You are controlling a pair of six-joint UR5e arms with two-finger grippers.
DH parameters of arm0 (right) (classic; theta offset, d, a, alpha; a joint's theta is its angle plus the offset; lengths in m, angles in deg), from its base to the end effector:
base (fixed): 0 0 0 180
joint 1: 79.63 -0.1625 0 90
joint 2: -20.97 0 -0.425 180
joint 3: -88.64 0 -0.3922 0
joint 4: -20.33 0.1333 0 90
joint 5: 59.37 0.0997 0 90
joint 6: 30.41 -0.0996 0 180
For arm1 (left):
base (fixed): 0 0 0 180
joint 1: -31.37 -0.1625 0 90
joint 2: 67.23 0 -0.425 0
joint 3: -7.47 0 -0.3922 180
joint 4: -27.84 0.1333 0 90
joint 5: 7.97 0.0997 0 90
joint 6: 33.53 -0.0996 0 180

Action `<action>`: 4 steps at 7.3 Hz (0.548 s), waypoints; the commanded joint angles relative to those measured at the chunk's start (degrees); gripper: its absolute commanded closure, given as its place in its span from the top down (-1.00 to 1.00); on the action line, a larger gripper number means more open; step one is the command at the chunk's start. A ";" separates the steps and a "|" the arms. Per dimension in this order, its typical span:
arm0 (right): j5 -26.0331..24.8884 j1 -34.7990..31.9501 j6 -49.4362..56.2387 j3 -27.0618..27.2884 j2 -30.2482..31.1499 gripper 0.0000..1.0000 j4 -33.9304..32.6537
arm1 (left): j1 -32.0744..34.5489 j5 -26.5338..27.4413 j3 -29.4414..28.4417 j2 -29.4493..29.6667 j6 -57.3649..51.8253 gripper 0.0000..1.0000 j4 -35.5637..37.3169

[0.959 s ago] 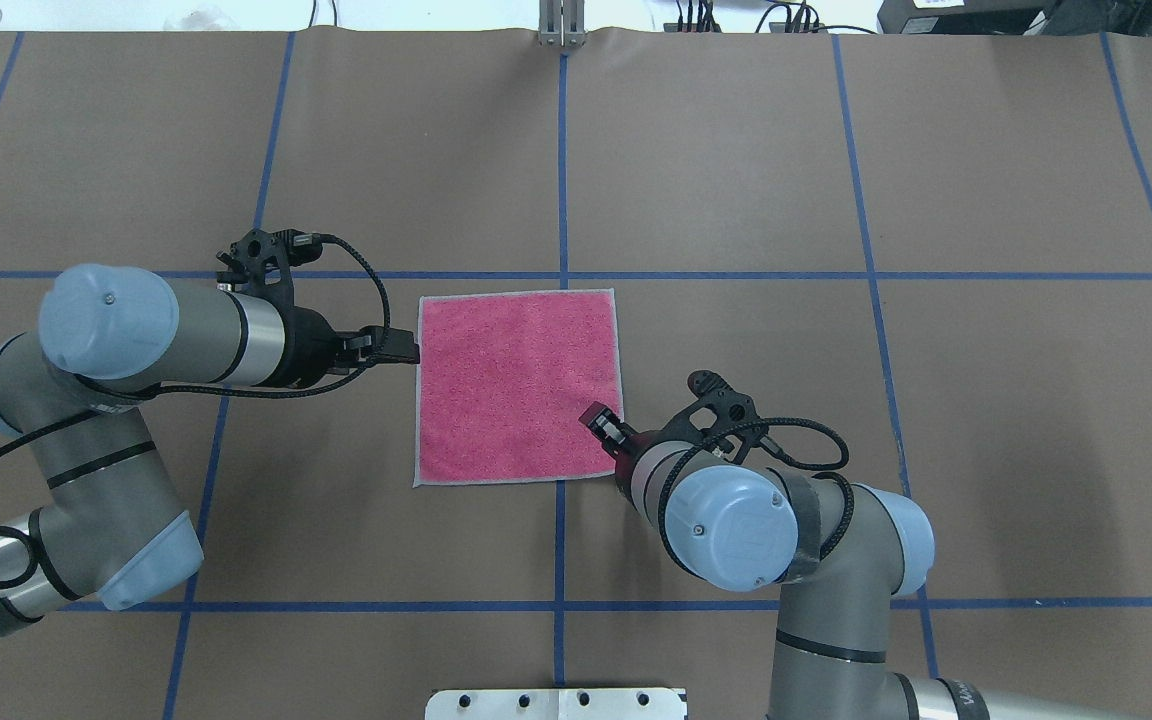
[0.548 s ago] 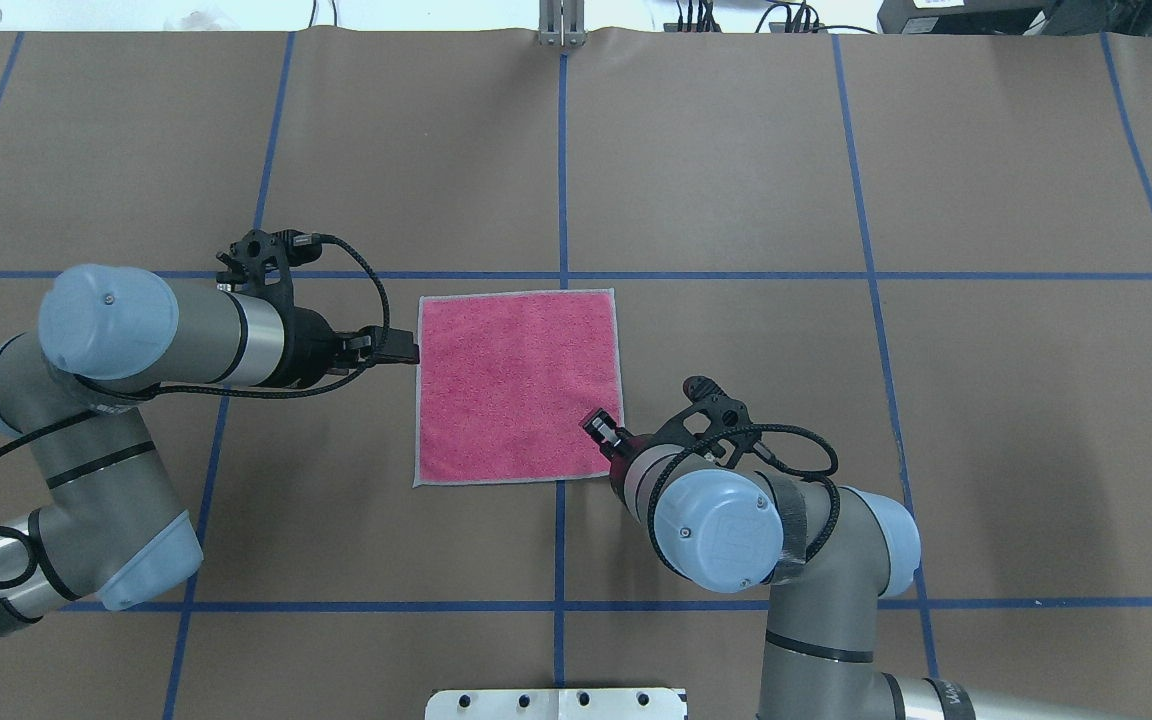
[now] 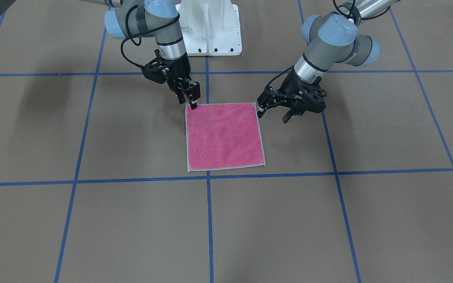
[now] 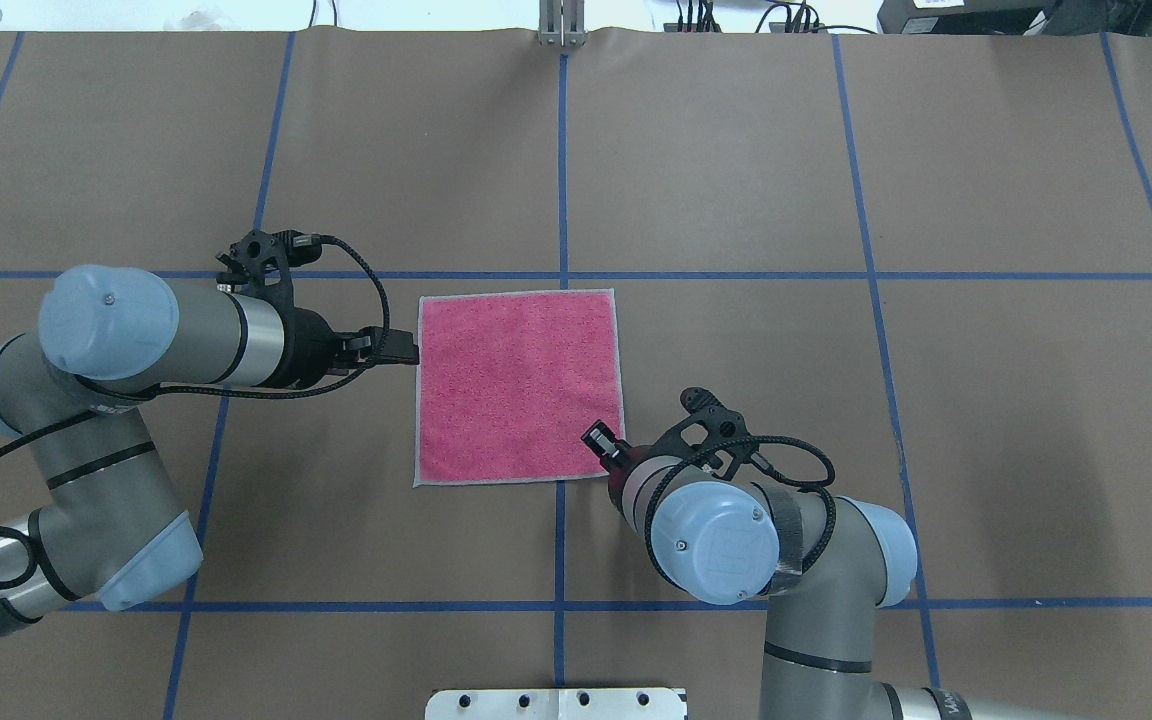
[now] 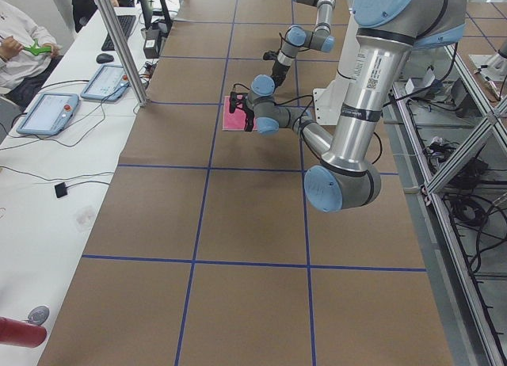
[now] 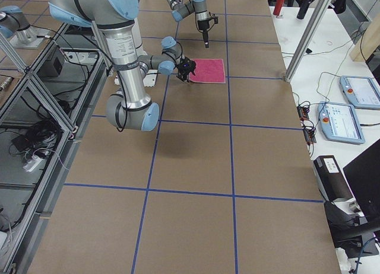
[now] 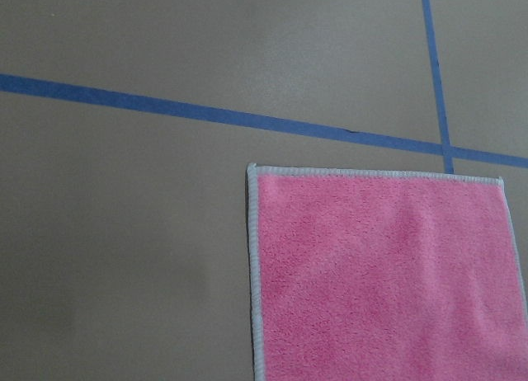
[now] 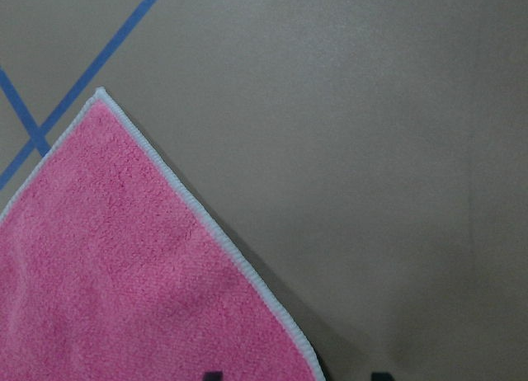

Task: Fold towel twice with both arms
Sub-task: 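Lower the right gripper to the towel's near corner while the left gripper descends beside it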

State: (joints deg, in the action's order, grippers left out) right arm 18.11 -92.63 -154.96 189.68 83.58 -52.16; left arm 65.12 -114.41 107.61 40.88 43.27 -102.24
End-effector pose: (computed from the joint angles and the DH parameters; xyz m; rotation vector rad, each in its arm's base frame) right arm -0.5879 -0.2947 0.2679 0.0161 -1.0275 0.8651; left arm 0.4431 -0.4225 0.3234 0.2404 1.1859 -0.1428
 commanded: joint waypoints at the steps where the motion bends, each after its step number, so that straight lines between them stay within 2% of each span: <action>1: -0.04 0.34 -1.30 -0.05 -0.12 -0.02 0.16 | -0.01 0.00 -0.04 0.00 -0.07 0.99 0.00; 2: -0.04 0.34 -1.39 -0.05 -0.04 -0.16 0.16 | -0.01 0.00 -0.04 0.00 -0.07 0.99 0.00; 4: -0.13 0.34 -1.30 0.03 0.23 -0.19 0.16 | -0.01 0.00 -0.04 0.00 -0.07 0.99 0.00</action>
State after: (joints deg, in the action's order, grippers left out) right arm 18.01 -92.30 -156.25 189.63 83.67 -52.01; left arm 65.12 -114.41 107.57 40.88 43.20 -102.27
